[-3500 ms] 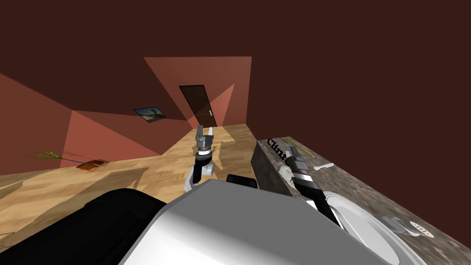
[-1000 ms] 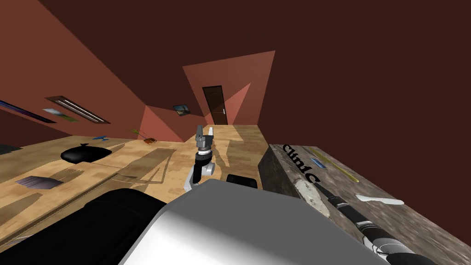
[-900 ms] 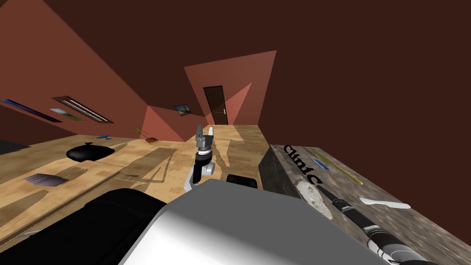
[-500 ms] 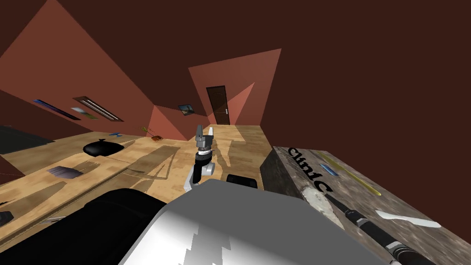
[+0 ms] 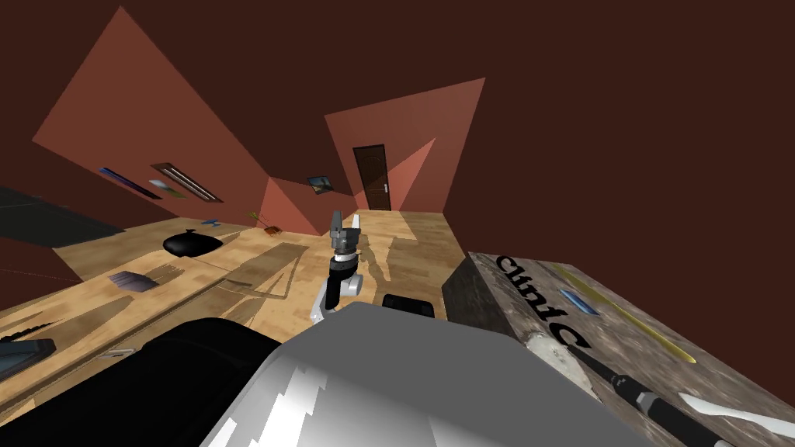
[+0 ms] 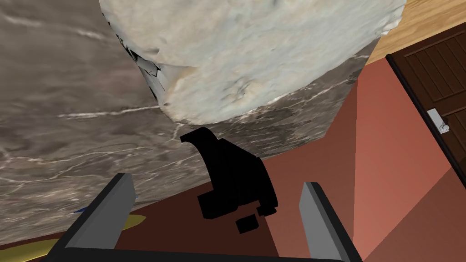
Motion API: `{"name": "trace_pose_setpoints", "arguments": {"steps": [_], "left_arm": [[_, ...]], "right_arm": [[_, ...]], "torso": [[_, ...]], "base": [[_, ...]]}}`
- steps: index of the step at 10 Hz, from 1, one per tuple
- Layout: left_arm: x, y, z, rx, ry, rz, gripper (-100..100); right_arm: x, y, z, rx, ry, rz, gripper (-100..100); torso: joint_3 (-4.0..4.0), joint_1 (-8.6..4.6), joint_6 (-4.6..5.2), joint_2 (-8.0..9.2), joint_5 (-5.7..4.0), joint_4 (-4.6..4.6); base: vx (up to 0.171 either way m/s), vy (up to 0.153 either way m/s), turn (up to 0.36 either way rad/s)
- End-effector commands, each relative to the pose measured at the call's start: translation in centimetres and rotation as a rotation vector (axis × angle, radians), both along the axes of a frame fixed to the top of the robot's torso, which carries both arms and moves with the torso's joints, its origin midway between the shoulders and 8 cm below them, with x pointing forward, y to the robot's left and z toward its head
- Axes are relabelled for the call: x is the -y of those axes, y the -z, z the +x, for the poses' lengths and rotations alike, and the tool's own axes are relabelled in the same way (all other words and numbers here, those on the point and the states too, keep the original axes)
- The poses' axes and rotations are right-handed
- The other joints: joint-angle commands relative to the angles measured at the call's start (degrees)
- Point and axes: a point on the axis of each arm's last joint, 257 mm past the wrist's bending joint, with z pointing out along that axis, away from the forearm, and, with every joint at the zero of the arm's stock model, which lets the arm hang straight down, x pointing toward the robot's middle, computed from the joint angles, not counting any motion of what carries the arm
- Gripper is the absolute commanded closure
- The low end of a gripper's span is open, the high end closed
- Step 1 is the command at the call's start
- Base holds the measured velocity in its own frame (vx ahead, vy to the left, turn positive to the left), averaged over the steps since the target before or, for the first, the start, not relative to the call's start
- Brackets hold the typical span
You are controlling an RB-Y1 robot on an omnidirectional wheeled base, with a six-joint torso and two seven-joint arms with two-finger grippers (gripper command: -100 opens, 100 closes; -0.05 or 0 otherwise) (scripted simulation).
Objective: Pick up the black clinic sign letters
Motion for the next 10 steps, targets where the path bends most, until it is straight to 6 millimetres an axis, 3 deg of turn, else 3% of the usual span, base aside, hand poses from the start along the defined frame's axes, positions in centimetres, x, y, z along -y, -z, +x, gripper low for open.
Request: {"name": "trace_pose_setpoints", "arguments": {"steps": [1, 2, 3, 5, 6, 8, 9, 10], "left_arm": [[0.0, 0.0, 0.0, 0.0, 0.0, 0.0, 0], [0.0, 0.0, 0.0, 0.0, 0.0, 0.0, 0], [0.0, 0.0, 0.0, 0.0, 0.0, 0.0, 0], [0.0, 0.0, 0.0, 0.0, 0.0, 0.0, 0], [0.0, 0.0, 0.0, 0.0, 0.0, 0.0, 0], [0.0, 0.0, 0.0, 0.0, 0.0, 0.0, 0], [0.0, 0.0, 0.0, 0.0, 0.0, 0.0, 0], [0.0, 0.0, 0.0, 0.0, 0.0, 0.0, 0]], "right_arm": [[1.1, 0.3, -1.6, -0.062, -0.018, -0.023, -100], [1.9, 0.6, -3.3, -0.112, -0.022, -0.037, -100], [2.0, 0.4, -3.0, -0.117, -0.036, -0.042, -100], [3.5, 0.8, -6.0, -0.214, -0.055, -0.067, -100], [3.6, 0.7, -5.7, -0.218, -0.067, -0.071, -100], [4.9, 0.7, -8.4, -0.313, -0.093, -0.093, -100], [5.0, 0.7, -8.4, -0.314, -0.096, -0.094, -100], [5.6, 0.6, -9.6, -0.36, -0.11, -0.104, -100]], "torso": [[0.0, 0.0, 0.0, 0.0, 0.0, 0.0], [-0.03, 0.03, -0.03, -0.05, 0.0, -0.01], [-0.1, 0.07, -0.02, -0.18, 0.02, -0.04], [-0.09, 0.07, -0.02, -0.15, 0.02, -0.04], [-0.16, 0.1, -0.03, -0.28, 0.02, -0.06], [-0.1, 0.05, -0.02, -0.16, 0.01, -0.04], [-0.15, 0.07, -0.02, -0.26, 0.01, -0.06], [-0.12, 0.05, 0.01, -0.19, 0.01, -0.05]], "base": [[0.071, 0.028, 0.113], [0.119, 0.039, 0.163], [0.099, 0.034, 0.041], [0.115, 0.035, 0.117], [0.107, 0.03, 0.05], [0.111, 0.029, 0.113], [0.104, 0.017, 0.038], [0.106, 0.017, 0.064]]}}
